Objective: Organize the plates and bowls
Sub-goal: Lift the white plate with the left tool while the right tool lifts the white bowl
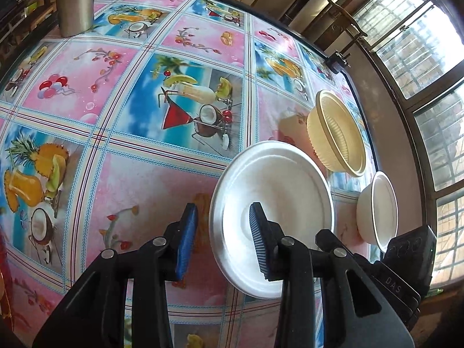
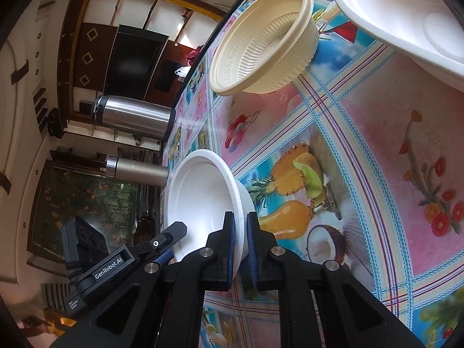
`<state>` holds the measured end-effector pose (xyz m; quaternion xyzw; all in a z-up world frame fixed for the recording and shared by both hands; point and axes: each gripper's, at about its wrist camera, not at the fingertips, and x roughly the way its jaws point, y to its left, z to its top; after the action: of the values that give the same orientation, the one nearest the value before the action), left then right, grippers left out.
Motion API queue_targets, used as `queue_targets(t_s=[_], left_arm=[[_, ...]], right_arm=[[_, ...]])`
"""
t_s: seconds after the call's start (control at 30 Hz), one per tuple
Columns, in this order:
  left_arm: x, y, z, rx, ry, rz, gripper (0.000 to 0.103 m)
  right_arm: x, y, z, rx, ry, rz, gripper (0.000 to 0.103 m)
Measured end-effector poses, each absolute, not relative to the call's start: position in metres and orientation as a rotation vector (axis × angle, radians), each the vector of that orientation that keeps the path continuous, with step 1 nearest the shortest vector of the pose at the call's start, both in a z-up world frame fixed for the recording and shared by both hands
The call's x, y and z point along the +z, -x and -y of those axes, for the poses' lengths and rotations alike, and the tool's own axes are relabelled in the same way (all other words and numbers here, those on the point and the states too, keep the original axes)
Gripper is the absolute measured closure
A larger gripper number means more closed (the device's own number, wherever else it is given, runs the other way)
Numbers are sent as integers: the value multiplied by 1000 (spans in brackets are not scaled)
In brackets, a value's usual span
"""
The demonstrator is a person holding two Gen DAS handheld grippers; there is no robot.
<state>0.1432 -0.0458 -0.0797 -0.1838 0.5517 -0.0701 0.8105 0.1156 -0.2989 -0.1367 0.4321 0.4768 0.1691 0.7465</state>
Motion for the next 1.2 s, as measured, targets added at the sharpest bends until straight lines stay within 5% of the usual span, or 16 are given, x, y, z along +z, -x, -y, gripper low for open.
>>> queue_targets(t_s=[0.27,0.6,0.9,1.2], left_arm=[[-81,-145,44,-139,384,-1160,70],[-85,-146,44,-134,367,-1158,92],[-85,-143,45,-155,356,-1152,95],[-82,-127,35,-156,357,-1156,96]], right_arm=[[-126,-115,306,355,-923,-992,75],[-122,-114,302,336,-882,-983,75],[-121,-114,296,328,-853,-967,95],[-120,-110,291,317,-844,-948,97]])
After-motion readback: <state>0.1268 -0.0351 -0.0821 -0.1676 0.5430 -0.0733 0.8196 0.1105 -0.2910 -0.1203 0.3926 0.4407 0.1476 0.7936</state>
